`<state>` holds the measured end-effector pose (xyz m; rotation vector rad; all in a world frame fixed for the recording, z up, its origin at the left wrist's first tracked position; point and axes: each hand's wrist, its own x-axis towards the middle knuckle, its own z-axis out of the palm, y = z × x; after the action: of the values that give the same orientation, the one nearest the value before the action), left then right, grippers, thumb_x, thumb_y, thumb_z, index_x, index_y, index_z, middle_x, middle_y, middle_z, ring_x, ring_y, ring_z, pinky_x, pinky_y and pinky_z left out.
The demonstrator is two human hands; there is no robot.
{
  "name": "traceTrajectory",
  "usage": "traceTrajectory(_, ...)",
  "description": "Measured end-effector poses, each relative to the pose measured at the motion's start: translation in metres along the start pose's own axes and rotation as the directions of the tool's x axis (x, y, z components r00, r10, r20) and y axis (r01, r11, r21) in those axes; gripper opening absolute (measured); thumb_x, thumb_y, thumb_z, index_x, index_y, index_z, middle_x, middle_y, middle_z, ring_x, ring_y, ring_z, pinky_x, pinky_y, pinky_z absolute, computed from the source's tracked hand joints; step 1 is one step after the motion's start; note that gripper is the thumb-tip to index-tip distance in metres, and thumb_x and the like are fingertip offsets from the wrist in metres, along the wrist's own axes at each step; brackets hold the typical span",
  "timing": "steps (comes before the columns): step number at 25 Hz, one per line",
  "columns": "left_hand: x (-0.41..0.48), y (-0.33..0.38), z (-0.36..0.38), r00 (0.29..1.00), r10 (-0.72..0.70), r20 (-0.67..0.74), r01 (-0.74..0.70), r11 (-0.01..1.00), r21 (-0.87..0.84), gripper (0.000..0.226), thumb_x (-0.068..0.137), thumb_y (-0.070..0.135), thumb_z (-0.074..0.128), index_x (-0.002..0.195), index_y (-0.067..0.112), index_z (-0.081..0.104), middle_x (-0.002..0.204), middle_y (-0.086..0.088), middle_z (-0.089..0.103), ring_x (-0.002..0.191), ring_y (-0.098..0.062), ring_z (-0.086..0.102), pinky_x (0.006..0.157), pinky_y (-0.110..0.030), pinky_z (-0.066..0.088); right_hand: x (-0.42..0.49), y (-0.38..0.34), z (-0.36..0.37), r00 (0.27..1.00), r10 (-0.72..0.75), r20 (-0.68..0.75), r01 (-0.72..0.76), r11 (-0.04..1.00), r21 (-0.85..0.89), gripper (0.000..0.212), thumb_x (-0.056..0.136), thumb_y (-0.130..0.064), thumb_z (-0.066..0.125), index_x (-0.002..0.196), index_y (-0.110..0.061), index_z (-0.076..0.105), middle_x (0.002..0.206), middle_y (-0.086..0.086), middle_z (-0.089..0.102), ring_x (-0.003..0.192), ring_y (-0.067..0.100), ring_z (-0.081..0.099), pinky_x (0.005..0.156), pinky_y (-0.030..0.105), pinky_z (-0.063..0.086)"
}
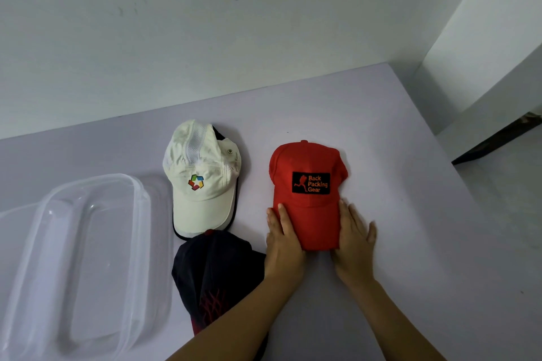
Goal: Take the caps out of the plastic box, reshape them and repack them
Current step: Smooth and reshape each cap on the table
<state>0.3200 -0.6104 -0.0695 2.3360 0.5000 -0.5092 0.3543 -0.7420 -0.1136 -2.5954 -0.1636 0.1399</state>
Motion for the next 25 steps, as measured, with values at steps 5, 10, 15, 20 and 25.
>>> traceTrajectory(5,0.003,-0.007,0.000,0.996,-0.001,0.088,-0.003,0.999,0.041,0.085,0.091,0.012,0.045,0.145,0.005,-0.020,0.155,-0.025,-0.016,0.144,-0.040,0.007,0.116,-0.046,0.013,0.006,0.001,-0.004,0.998,0.025,0.065,-0.026,1.000,0.010,0.072,0.085,-0.046,0.034,0.147,-0.012,0.017,0.155,0.001,0.019,0.145,0.022,0.010,0.114,0.051,-0.004)
traceTrajectory(10,0.000,0.023,-0.022,0.994,-0.020,-0.103,-0.008,0.965,-0.261,0.085,0.074,-0.011,0.041,0.149,0.006,0.005,0.159,-0.013,-0.005,0.147,-0.027,0.003,0.118,-0.034,0.014,0.005,0.016,-0.007,0.986,-0.003,0.166,0.014,0.998,-0.066,0.076,0.087,-0.012,0.051,0.148,-0.015,0.007,0.157,0.005,0.012,0.146,0.022,0.002,0.115,0.050,0.000)
traceTrajectory(15,0.037,0.049,-0.065,0.853,0.212,-0.478,-0.323,0.932,-0.164,0.046,0.076,-0.002,0.047,0.122,0.006,0.050,0.127,-0.009,0.046,0.120,-0.024,0.045,0.104,-0.037,0.039,0.003,0.038,-0.021,0.945,-0.166,0.282,0.149,0.986,0.079,0.084,0.070,-0.014,0.039,0.142,-0.022,-0.004,0.153,-0.010,-0.001,0.143,0.010,-0.005,0.119,0.042,0.002)
traceTrajectory(20,0.085,0.082,-0.098,0.870,0.425,-0.251,-0.426,0.903,0.056,0.040,0.088,0.010,0.046,0.127,0.010,0.054,0.140,-0.005,0.046,0.127,-0.022,0.042,0.104,-0.028,0.034,0.018,0.031,-0.036,0.999,-0.015,-0.033,0.028,0.907,0.420,0.050,0.088,-0.001,0.047,0.137,-0.014,0.040,0.136,-0.006,0.040,0.131,0.011,0.036,0.112,0.041,0.031)
traceTrajectory(25,0.118,0.113,-0.089,0.909,0.360,0.212,-0.417,0.805,0.422,0.053,0.096,0.034,0.037,0.146,0.020,0.029,0.157,-0.001,0.021,0.143,-0.026,0.022,0.115,-0.052,0.012,0.052,0.001,-0.045,0.991,0.108,0.083,-0.135,0.828,0.543,0.053,0.092,-0.020,0.054,0.141,-0.019,0.033,0.134,-0.009,0.037,0.124,0.006,0.038,0.099,0.026,0.037)
